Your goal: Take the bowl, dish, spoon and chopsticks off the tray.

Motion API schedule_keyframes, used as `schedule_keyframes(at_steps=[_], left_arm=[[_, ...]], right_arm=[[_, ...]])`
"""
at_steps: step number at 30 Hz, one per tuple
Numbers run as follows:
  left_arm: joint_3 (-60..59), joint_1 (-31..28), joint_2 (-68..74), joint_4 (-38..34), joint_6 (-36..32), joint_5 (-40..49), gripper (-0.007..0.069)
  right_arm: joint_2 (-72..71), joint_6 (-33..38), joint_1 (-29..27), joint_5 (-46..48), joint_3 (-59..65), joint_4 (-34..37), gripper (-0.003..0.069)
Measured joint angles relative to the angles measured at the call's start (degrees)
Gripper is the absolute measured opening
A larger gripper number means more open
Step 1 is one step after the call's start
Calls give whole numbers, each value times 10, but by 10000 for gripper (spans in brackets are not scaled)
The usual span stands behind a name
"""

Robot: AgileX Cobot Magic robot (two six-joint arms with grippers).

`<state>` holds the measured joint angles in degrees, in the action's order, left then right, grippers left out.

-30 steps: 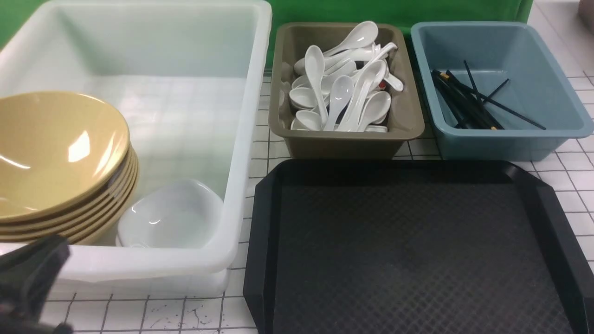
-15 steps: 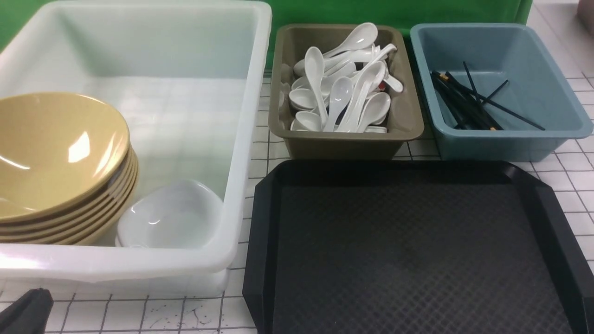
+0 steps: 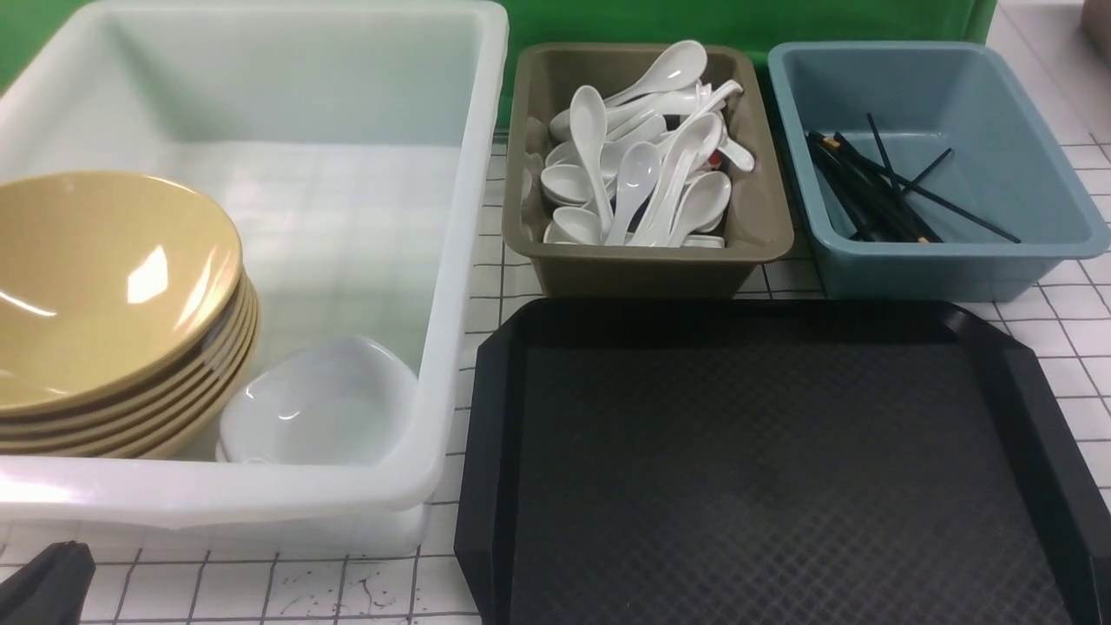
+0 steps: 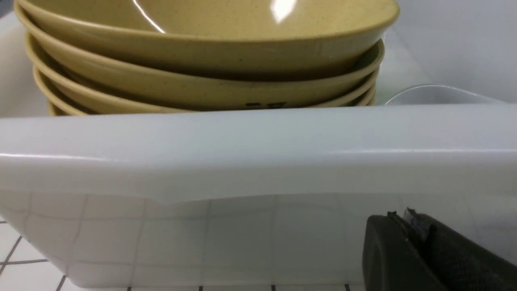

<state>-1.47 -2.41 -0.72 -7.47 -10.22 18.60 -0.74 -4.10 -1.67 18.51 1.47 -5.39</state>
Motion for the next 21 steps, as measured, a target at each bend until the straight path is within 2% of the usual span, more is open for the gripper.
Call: schedule_keyframes(at_steps=[21], left_arm=[[0, 0, 0, 0, 0, 0, -12]], right_arm=[[0, 0, 0, 0, 0, 0, 89]])
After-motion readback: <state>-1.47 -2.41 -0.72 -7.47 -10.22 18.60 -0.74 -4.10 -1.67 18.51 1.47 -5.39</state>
